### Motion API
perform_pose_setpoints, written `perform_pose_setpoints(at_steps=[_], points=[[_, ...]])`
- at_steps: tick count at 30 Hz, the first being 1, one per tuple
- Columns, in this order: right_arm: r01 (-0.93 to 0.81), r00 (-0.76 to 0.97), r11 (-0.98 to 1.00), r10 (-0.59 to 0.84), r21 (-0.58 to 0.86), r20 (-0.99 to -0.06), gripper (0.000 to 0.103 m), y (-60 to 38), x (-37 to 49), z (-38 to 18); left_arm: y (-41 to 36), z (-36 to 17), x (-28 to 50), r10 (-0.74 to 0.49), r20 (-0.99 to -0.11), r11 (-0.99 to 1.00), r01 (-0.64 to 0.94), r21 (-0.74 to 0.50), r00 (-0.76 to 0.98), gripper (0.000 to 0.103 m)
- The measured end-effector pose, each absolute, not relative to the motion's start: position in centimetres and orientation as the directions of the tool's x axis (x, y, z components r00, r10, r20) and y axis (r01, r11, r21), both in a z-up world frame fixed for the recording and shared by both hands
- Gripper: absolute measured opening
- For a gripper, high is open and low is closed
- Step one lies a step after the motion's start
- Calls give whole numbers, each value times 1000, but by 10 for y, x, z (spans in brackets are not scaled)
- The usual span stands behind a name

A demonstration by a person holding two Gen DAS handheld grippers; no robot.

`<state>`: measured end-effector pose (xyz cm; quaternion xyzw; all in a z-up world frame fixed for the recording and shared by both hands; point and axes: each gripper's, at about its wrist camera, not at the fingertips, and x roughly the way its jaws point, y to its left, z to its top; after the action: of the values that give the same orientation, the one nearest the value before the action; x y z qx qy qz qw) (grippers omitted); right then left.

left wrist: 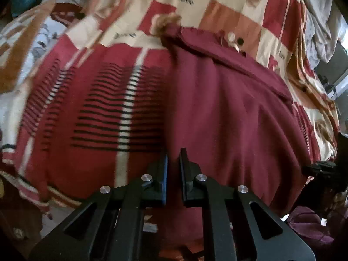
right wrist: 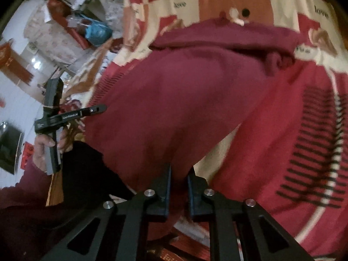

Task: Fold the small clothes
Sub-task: 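Lift the sweater side with both grippers and fold it over the body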

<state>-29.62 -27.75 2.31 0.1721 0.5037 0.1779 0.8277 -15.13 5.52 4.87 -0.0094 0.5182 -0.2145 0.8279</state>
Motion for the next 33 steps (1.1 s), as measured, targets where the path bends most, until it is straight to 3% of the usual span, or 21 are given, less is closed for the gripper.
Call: perform_pose_setpoints(at_steps=[4, 8, 11, 13, 15, 33], points=[[-82, 391, 886, 449, 456, -803, 10, -284, -293, 3, 60, 32, -146, -306, -884, 928, 318, -194, 352, 5], [-77, 379, 873, 473, 482, -795, 14, -285, -295, -4, 65, 27, -145, -326, -882, 928, 293, -230, 341, 6], [-86, 322, 834, 541, 545, -777, 59, -281, -301, -5, 64, 28, -148, -310, -891, 934, 283, -219, 333, 15], [-133, 300, 833, 551, 538, -779, 59, -270, -307, -7, 62, 26, -151, -294, -901, 938, 279, -207, 319, 42], [-171, 287, 844, 536, 508, -794, 59, -259, -311, -11, 60, 24, -155, -273, -906, 943, 276, -185, 324, 51], [-217, 168, 782, 620, 585, -766, 59, -222, -302, -39, 56, 17, -167, -192, -920, 951, 295, -88, 343, 52]])
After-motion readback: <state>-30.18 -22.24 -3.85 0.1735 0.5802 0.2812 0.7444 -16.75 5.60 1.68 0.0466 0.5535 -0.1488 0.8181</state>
